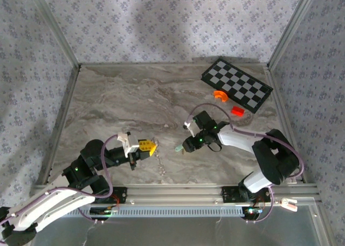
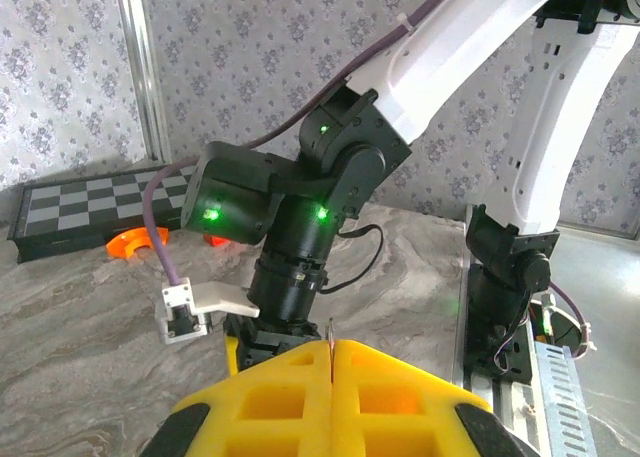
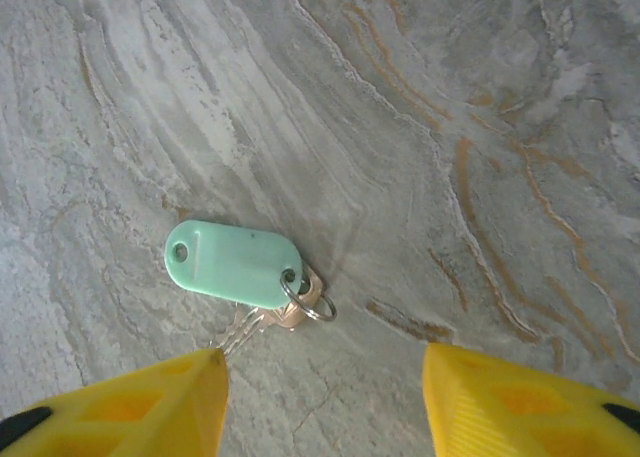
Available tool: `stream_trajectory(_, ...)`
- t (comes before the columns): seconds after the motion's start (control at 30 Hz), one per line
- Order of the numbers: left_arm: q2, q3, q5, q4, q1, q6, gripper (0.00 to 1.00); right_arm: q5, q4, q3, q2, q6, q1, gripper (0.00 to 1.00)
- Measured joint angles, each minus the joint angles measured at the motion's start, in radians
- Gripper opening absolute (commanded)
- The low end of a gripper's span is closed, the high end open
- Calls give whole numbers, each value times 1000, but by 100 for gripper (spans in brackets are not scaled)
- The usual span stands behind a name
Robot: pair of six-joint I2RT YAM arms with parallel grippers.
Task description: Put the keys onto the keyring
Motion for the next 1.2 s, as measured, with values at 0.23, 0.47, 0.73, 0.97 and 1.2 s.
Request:
stream_trajectory(0.23, -1, 0, 2, 0, 0, 0, 0, 4, 3, 36, 49, -27, 15, 43)
stream_trajectory(0.47, -7, 0, 2, 2, 0, 0, 0, 8, 0, 45, 53, -49, 23, 34)
stream_trajectory(0.73, -9, 0, 2, 2, 0, 0, 0, 9, -6, 45, 53, -61, 33, 30)
stream_trajectory(0.97, -20, 0, 2, 2, 0, 0, 0, 11, -11, 50, 61, -72, 40, 27)
stream_trajectory(1.2, -20, 0, 2, 2, 0, 0, 0, 11, -13, 55, 64, -77, 45, 23)
